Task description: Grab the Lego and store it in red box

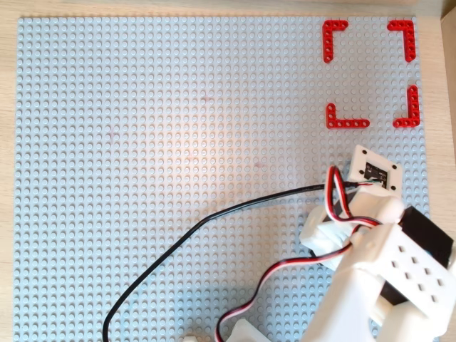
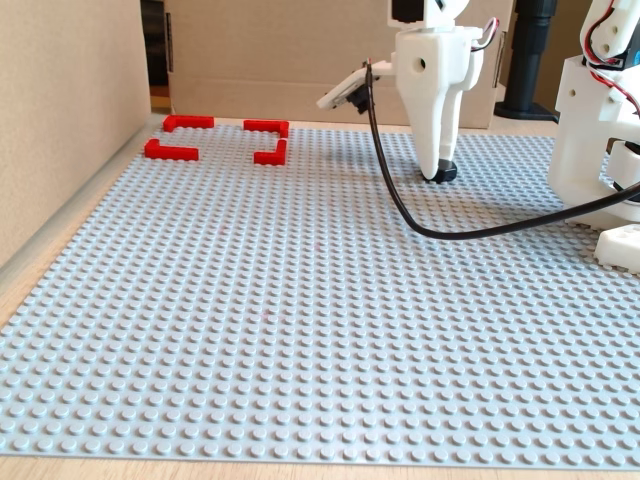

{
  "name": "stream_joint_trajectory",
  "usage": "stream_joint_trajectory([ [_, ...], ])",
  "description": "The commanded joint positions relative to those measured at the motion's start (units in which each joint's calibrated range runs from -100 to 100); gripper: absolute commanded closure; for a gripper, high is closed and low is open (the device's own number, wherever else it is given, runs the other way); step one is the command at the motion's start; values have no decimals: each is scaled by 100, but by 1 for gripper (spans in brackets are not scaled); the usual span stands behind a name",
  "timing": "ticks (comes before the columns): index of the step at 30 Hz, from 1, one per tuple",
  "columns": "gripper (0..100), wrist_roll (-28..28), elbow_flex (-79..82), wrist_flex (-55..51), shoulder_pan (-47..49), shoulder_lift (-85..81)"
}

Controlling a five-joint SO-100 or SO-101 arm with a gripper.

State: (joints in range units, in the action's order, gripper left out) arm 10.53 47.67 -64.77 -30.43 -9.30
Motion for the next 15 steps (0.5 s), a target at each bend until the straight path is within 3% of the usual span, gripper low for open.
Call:
stream_joint_trajectory([
  [1, 90, -10, -22, 29, 62, -53],
  [5, 90, -21, -531, -67, 114, -104],
  [11, 90, -260, -2240, -1260, 166, -104],
  [15, 90, -302, -2913, -1444, 173, -104],
])
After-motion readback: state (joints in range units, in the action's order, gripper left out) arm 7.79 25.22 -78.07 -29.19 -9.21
